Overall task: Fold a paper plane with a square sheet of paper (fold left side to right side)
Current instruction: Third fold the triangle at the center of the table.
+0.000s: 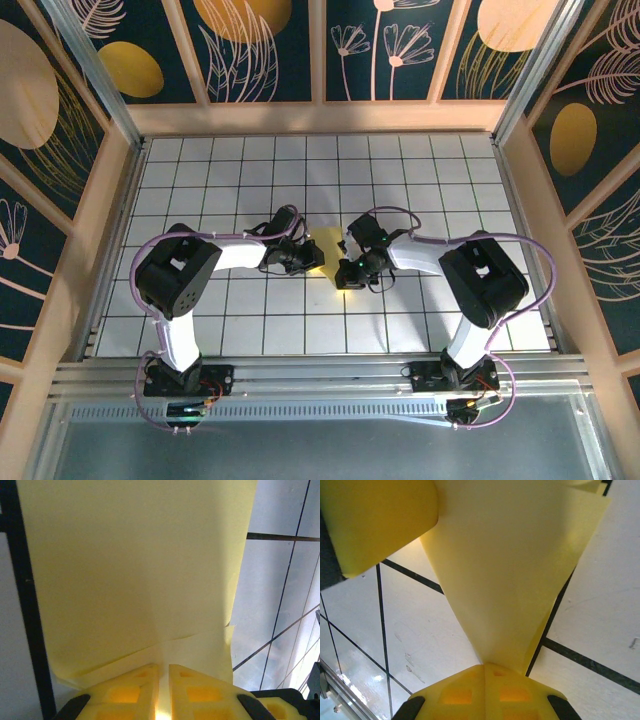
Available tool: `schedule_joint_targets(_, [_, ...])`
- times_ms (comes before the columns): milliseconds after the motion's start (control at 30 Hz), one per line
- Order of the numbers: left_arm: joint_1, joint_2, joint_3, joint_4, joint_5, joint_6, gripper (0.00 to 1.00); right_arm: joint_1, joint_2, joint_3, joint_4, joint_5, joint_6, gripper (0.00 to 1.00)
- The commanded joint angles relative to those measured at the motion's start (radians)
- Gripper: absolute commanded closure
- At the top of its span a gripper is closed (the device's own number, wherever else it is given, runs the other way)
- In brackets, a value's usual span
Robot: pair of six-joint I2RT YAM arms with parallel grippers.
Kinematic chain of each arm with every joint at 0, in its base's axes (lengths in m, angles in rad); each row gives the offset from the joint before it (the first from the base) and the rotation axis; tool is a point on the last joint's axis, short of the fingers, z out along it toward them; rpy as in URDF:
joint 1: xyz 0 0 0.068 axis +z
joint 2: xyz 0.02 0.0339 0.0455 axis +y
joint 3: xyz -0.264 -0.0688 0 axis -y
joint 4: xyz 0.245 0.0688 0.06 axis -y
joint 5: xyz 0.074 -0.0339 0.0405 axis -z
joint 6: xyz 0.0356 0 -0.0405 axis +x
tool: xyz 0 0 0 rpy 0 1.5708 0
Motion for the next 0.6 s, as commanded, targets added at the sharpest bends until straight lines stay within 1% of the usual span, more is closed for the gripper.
schedule_joint_targets(0, [0.001, 0.010, 0.004, -0.053, -0.033, 0.026, 0.85, -0.015, 0.029, -0.034, -0.045, -0.003, -0.017, 0.96])
schedule_joint_targets(133, [0.000, -0.038, 0.006, -0.022, -0.038, 0.039, 0.84, -0.028, 0.044, -0.049, -0.047, -0.015, -0.021, 0.97])
schedule_joint_targets(233, [0.000, -0.092, 0.007, -0.006, -0.050, 0.051, 0.82, -0.042, 0.053, -0.056, -0.045, -0.023, -0.025, 1.00])
schedule_joint_targets(333, [0.000, -0.139, 0.001, -0.001, -0.055, 0.061, 0.82, -0.050, 0.059, -0.057, -0.045, -0.029, -0.030, 1.00])
schedule_joint_targets(433, [-0.003, -0.167, -0.033, 0.019, -0.034, 0.057, 0.82, -0.059, 0.062, -0.060, -0.039, -0.031, -0.032, 1.00])
schedule_joint_targets(467, [-0.005, -0.200, -0.049, 0.030, -0.024, 0.051, 0.82, -0.061, 0.062, -0.062, -0.036, -0.032, -0.032, 1.00])
schedule_joint_targets(567, [-0.021, -0.215, -0.094, 0.067, 0.014, 0.027, 0.82, -0.064, 0.064, -0.066, -0.029, -0.030, -0.032, 1.00])
